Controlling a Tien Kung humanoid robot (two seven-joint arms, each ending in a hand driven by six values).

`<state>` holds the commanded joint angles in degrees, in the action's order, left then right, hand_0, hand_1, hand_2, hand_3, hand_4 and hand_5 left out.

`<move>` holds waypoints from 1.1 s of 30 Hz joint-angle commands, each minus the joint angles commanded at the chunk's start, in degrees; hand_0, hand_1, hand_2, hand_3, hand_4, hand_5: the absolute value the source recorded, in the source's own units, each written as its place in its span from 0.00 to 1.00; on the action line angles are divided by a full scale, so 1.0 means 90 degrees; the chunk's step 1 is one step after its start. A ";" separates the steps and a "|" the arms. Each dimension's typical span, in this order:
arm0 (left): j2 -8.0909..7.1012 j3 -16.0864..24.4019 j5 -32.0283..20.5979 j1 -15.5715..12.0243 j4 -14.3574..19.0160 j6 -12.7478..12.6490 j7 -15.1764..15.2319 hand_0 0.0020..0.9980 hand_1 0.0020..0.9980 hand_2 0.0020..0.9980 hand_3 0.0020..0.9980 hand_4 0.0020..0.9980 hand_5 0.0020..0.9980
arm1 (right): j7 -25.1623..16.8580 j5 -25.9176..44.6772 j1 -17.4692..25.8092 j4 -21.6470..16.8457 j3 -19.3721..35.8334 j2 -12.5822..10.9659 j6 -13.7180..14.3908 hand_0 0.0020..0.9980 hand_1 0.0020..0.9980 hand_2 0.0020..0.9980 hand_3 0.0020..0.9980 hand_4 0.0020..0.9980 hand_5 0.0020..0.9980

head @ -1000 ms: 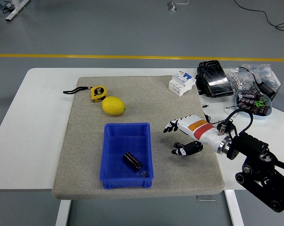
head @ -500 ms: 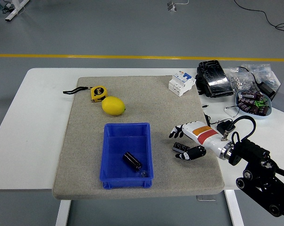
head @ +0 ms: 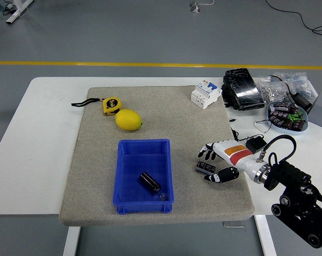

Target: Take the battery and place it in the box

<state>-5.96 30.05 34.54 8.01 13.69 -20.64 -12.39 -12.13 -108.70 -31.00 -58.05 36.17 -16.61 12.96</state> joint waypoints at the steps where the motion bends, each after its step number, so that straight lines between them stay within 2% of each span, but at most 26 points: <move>1: 0.0001 0.0003 0.0005 -0.0001 0.0000 0.0001 -0.0002 0.56 0.53 0.59 0.57 0.63 0.58 | 0.0001 0.0008 -0.0004 0.0016 -0.0009 0.0022 0.0010 0.47 0.46 0.51 0.58 0.88 0.18; 4: 0.0004 0.0011 0.0027 -0.0005 0.0001 0.0006 -0.0010 0.56 0.53 0.59 0.57 0.63 0.58 | 0.0004 0.0058 -0.0016 0.0063 -0.0034 0.0098 0.0065 0.47 0.46 0.51 0.58 0.88 0.18; 5: 0.0006 0.0011 0.0026 -0.0006 0.0001 0.0005 -0.0010 0.56 0.53 0.59 0.57 0.63 0.58 | 0.0006 0.0078 -0.0019 0.0079 -0.0043 0.0117 0.0079 0.43 0.44 0.49 0.55 0.85 0.17; 16: 0.0010 -0.0003 0.0011 0.0003 0.0006 0.0004 -0.0007 0.56 0.54 0.59 0.57 0.63 0.58 | 0.0043 0.0257 -0.0085 0.0367 -0.0216 0.0231 0.0164 0.41 0.43 0.48 0.53 0.83 0.16; 22: 0.0012 -0.0006 -0.0003 0.0007 0.0005 0.0000 0.0001 0.56 0.53 0.59 0.57 0.63 0.58 | 0.0026 0.0283 -0.0095 0.0355 -0.0204 0.0207 0.0217 0.40 0.42 0.48 0.53 0.82 0.15; 23: 0.0013 -0.0004 0.0002 0.0009 0.0005 0.0001 0.0001 0.56 0.54 0.59 0.57 0.63 0.58 | 0.0021 0.0291 -0.0098 0.0344 -0.0199 0.0202 0.0230 0.35 0.40 0.47 0.51 0.80 0.14; 28: 0.0011 -0.0003 0.0006 0.0012 0.0005 0.0005 0.0000 0.56 0.54 0.59 0.57 0.63 0.58 | 0.0021 0.0320 -0.0109 0.0324 -0.0190 0.0189 0.0231 0.35 0.40 0.47 0.51 0.80 0.14; 29: 0.0011 -0.0002 0.0011 0.0012 0.0006 0.0007 -0.0002 0.56 0.54 0.59 0.57 0.63 0.58 | 0.0024 0.0328 -0.0110 0.0329 -0.0192 0.0188 0.0220 0.31 0.38 0.45 0.49 0.77 0.14; 33: 0.0010 -0.0008 -0.0001 0.0014 0.0005 0.0007 0.0003 0.56 0.54 0.59 0.57 0.63 0.58 | 0.0032 0.0357 -0.0106 0.0355 -0.0197 0.0179 0.0181 0.31 0.38 0.45 0.49 0.77 0.14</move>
<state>-5.86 29.98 34.54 8.13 13.73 -20.58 -12.37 -11.85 -105.48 -31.95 -54.86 34.39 -14.99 14.58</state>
